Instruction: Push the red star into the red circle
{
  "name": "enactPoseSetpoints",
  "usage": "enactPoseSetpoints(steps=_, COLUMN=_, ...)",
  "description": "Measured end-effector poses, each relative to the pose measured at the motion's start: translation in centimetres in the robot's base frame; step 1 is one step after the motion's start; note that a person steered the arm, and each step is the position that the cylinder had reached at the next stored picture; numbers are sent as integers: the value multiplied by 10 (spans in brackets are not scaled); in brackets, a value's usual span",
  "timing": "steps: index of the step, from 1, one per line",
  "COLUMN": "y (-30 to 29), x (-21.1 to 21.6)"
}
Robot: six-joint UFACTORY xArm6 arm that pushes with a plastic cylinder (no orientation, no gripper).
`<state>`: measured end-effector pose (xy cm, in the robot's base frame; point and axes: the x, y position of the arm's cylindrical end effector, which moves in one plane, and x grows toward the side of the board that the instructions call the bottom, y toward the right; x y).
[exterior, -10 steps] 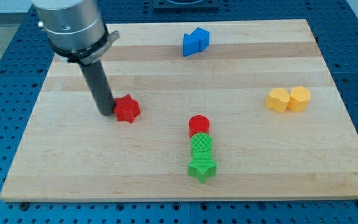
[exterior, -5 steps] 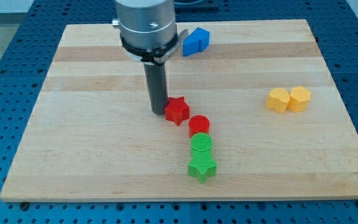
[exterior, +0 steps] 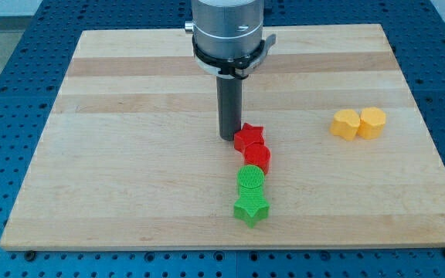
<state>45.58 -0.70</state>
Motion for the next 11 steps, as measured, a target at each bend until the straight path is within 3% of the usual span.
enactPoseSetpoints(steps=2, y=-7, x=-27)
enactPoseSetpoints(steps=3, y=52, x=-66)
enactPoseSetpoints(steps=4, y=120, x=-35)
enactPoseSetpoints(steps=7, y=77, x=30)
enactPoseSetpoints(steps=11, y=79, x=50)
